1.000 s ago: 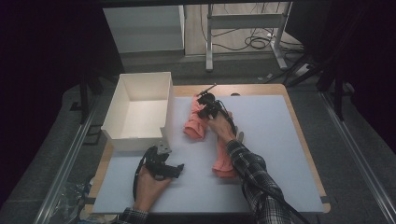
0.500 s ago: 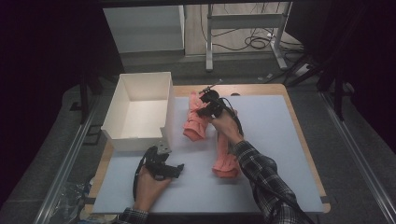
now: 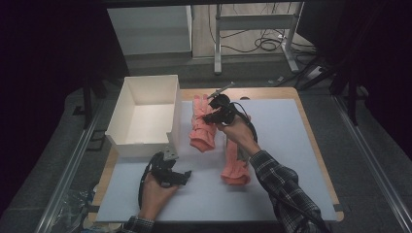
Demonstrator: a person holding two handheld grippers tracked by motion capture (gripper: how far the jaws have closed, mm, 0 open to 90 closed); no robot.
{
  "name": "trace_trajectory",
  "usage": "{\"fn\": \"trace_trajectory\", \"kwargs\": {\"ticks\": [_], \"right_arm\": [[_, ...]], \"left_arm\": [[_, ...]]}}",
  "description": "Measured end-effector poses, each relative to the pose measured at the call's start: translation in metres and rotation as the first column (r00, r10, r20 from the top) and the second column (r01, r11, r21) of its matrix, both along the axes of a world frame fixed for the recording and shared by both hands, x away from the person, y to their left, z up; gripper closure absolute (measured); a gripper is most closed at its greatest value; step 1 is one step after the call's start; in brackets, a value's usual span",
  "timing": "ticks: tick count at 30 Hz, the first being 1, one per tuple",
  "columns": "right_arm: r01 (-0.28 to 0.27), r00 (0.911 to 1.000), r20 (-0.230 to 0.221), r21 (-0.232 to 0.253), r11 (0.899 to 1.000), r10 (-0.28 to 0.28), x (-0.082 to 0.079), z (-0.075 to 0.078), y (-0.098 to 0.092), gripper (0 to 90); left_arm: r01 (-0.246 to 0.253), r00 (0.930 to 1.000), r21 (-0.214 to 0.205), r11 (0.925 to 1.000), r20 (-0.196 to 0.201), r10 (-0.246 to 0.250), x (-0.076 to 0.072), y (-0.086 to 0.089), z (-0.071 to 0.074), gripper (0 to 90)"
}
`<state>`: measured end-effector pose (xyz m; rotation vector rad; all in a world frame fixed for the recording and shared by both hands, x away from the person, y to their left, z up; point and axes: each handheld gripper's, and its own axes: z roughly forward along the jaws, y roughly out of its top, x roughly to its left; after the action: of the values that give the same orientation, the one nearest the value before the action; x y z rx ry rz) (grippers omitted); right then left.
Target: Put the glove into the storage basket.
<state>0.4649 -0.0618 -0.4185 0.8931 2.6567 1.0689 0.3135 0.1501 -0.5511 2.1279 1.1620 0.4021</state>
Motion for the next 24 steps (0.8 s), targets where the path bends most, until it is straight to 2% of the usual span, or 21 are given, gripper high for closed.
{"fn": "trace_trajectory", "kwargs": {"ticks": [13, 17, 24], "right_arm": [[-0.028, 0.9994, 0.020, 0.023, 0.999, 0.028, -0.026, 0.021, -0.012, 85.8], [-0.030, 0.9991, 0.030, 0.009, 1.000, 0.030, -0.036, 0.026, -0.017, 85.7], [-0.024, 0.9990, 0.037, 0.000, 1.000, 0.024, -0.054, 0.034, -0.038, 85.8]], "left_arm": [[-0.005, 1.0000, -0.003, 1.0000, 0.002, 0.005, 0.000, 0.000, 0.000, 0.1], [-0.004, 1.0000, -0.002, 1.0000, 0.001, 0.004, 0.000, 0.000, 0.000, 0.1], [-0.005, 1.0000, -0.003, 1.0000, 0.000, 0.005, 0.000, 0.000, 0.000, 0.1]]}}
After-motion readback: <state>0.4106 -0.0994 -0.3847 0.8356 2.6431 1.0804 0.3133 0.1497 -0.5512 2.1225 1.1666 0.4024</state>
